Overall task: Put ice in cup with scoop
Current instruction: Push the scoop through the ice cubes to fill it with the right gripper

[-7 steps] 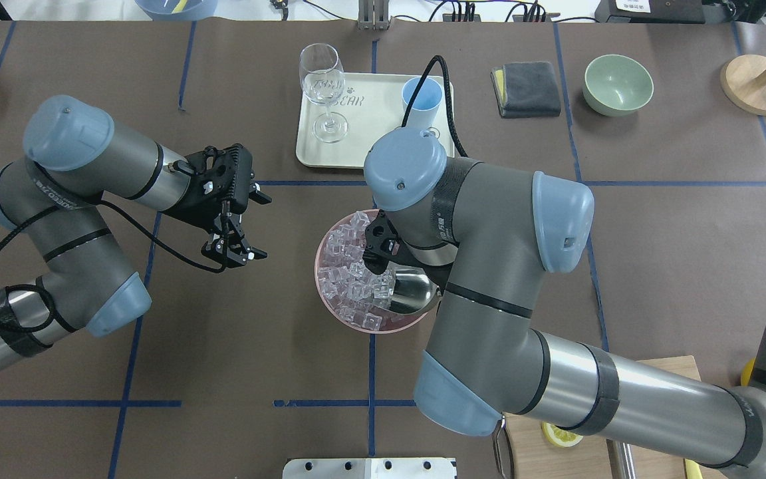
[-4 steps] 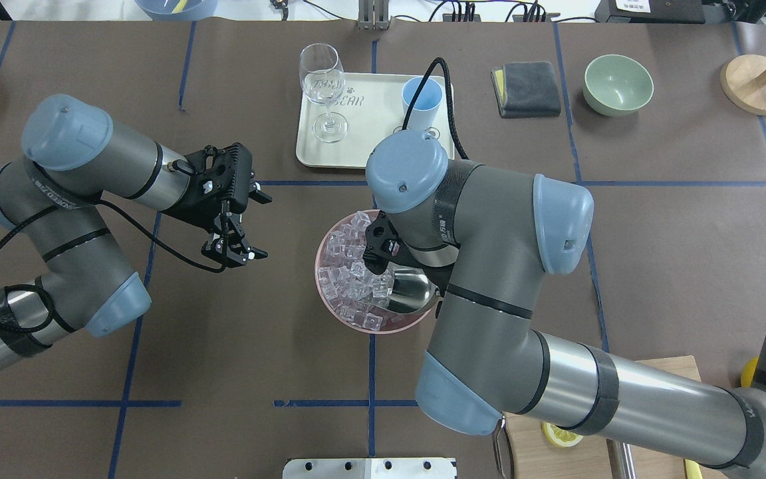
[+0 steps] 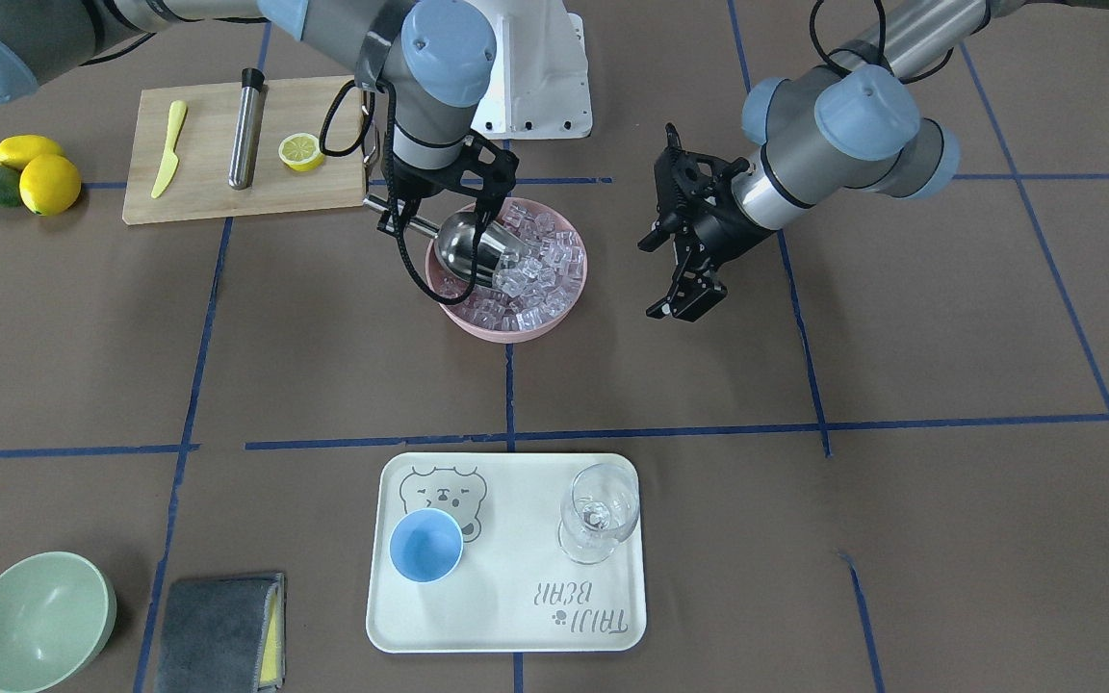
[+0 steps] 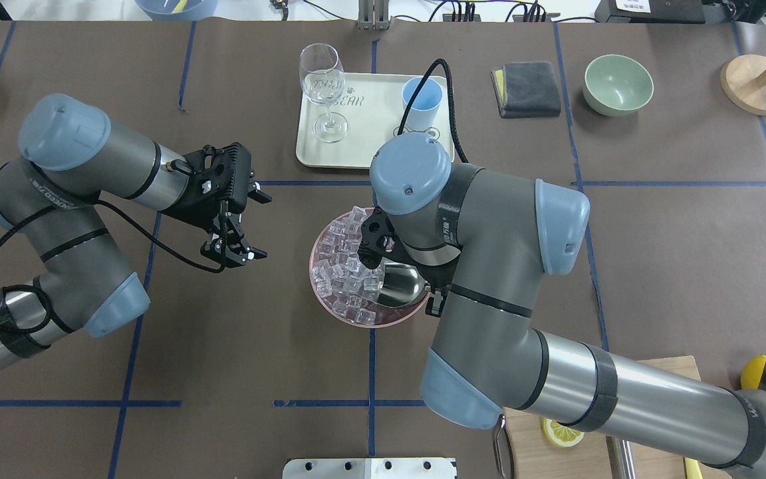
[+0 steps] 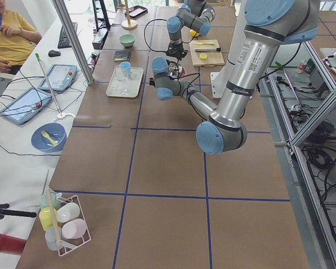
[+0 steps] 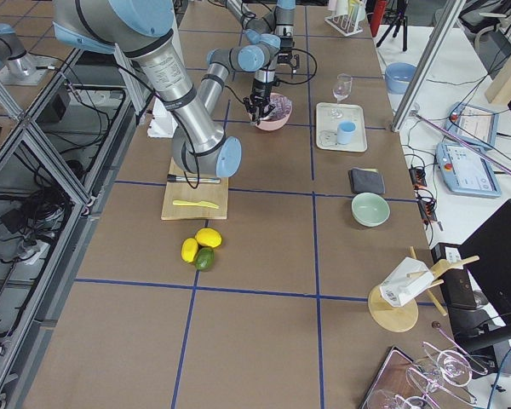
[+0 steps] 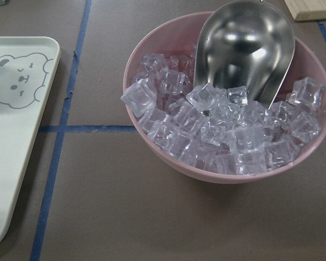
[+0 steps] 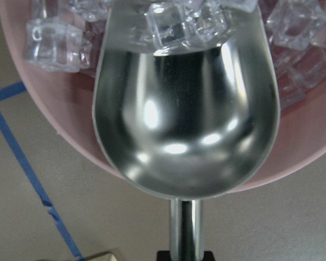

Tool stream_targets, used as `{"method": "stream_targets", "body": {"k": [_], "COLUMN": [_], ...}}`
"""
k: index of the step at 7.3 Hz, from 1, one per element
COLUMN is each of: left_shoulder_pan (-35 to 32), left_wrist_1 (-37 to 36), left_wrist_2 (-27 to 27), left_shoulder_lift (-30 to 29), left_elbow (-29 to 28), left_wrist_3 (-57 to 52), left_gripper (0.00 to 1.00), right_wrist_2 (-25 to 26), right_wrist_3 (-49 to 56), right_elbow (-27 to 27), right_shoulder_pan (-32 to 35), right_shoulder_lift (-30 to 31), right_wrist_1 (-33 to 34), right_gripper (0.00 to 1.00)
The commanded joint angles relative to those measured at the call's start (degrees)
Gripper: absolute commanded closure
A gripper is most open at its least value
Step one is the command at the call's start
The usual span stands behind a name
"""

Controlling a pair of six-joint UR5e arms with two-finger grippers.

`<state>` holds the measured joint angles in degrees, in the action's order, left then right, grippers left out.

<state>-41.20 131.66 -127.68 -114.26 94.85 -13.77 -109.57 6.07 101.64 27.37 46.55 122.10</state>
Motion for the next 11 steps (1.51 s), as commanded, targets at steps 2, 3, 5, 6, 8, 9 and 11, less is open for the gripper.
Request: {"method": "stream_targets", "body": {"k": [2,3,5,6,8,9,11], "left_shoulder_pan": [-0.6,-0.7,-0.8,-0.9,-1.2,-1.2,-1.2], "left_wrist_1": [-0.1,-0.1,-0.1,-0.2,-3.1,-3.1,-3.1], "left_wrist_2": [-1.6,-1.6,-1.6,-1.6,-1.7,-1.7,-1.7], "left_shoulder_lift": [0.2,0.2,0.2,0.2,0.0,0.1,-0.1], "left_elbow": [0.3,0.4,0.5,0.9,2.1,2.0,2.0], "left_wrist_3": [0.1,0.1,0.1,0.1,0.0,0.0,0.1], "left_gripper": [0.0,0.0,0.0,0.0,0.0,0.0,0.0], "right_wrist_2": [-0.6,-0.6,-0.5,-0.5,-0.4,-0.2,0.1], "right_wrist_3": [-3.4,-3.7,-3.8,-4.5,-5.5,-5.5,-7.6], "right_elbow": [1.2,1.2,3.0,3.6,5.3,5.4,4.7], "right_shoulder_pan": [-0.5,-0.7,-0.7,-0.7,-1.1,-1.4,-2.9], "right_shoulder_lift": [2.8,2.8,3.0,3.9,4.8,5.0,6.9], "right_wrist_1": [-5.9,-5.9,-5.9,-6.0,-6.0,-6.2,-11.3], "right_gripper": [1.0,1.0,1.0,1.0,1.0,1.0,1.0]}}
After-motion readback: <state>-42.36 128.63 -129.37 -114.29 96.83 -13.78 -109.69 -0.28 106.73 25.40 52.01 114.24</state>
